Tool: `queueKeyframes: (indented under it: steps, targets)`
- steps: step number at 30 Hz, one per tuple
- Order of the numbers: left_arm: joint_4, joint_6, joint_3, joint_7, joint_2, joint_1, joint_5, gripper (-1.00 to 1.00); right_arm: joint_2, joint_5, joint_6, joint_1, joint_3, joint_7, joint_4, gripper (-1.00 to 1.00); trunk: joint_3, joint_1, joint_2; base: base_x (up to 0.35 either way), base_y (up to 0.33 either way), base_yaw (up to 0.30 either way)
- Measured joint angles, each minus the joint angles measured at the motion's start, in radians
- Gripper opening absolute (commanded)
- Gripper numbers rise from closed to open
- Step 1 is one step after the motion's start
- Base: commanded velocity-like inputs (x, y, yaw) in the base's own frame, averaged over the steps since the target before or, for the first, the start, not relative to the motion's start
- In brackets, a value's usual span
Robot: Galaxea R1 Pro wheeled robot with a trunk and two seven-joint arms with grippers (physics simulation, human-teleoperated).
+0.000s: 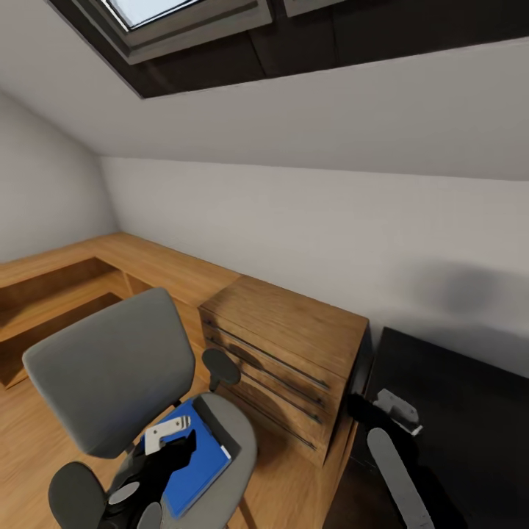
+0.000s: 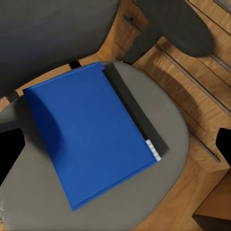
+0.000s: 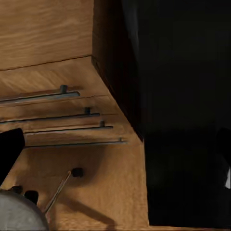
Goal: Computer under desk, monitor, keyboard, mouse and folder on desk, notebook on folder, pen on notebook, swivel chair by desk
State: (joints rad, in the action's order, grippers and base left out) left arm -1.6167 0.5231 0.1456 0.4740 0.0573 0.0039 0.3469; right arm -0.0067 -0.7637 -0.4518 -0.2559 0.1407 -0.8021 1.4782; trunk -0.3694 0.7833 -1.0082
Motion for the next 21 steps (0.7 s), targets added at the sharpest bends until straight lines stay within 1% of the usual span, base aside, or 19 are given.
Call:
queueKeyframes:
  steps: [1, 2, 5, 6, 9, 13, 18, 21]
  targets:
    - [0.0, 0.0, -0.001, 0.0, 0.0, 0.0, 0.0, 1.0, 0.0, 0.006, 0.01, 0.0, 0.037, 0.0, -0.002, 1.0, 0.0, 0.0, 0.0, 0.0, 0.0, 0.239]
    - [0.0, 0.0, -0.002, 0.0, -0.001, 0.0, 0.0, 1.0, 0.0, 0.009, 0.016, 0.0, 0.051, 0.0, -0.003, 1.0, 0.0, 0.0, 0.0, 0.0, 0.0, 0.254]
    - [0.0, 0.0, -0.006, 0.0, -0.002, 0.0, 0.001, 1.0, 0.0, 0.023, 0.043, 0.0, 0.11, -0.001, -0.019, 1.0, 0.0, 0.0, 0.0, 0.0, 0.0, 0.268]
    - [0.0, 0.0, -0.008, 0.0, -0.002, 0.0, 0.001, 1.0, 0.0, 0.028, 0.047, 0.0, 0.123, -0.001, -0.025, 1.0, 0.0, 0.0, 0.0, 0.0, 0.0, 0.275]
    - [0.0, 0.001, -0.02, 0.0, -0.003, 0.0, 0.001, 1.0, 0.0, 0.036, 0.052, -0.001, 0.138, 0.0, -0.039, 1.0, 0.0, 0.0, 0.0, 0.0, 0.0, 0.277]
    - [0.0, 0.002, -0.054, 0.0, -0.002, 0.0, 0.002, 1.0, 0.004, 0.049, 0.054, -0.001, 0.153, 0.0, -0.064, 1.0, 0.0, 0.0, 0.0, 0.0, 0.0, 0.279]
    - [0.0, 0.004, -0.107, -0.001, -0.002, 0.0, 0.004, 1.0, 0.015, 0.054, 0.064, -0.001, 0.164, 0.002, -0.077, 1.0, 0.0, 0.0, 0.0, 0.0, 0.0, 0.279]
    - [0.0, 0.004, -0.137, -0.001, -0.002, 0.0, 0.004, 1.0, 0.017, 0.056, 0.077, -0.001, 0.19, 0.003, -0.096, 1.0, 0.0, 0.0, 0.0, 0.0, 0.0, 0.28]
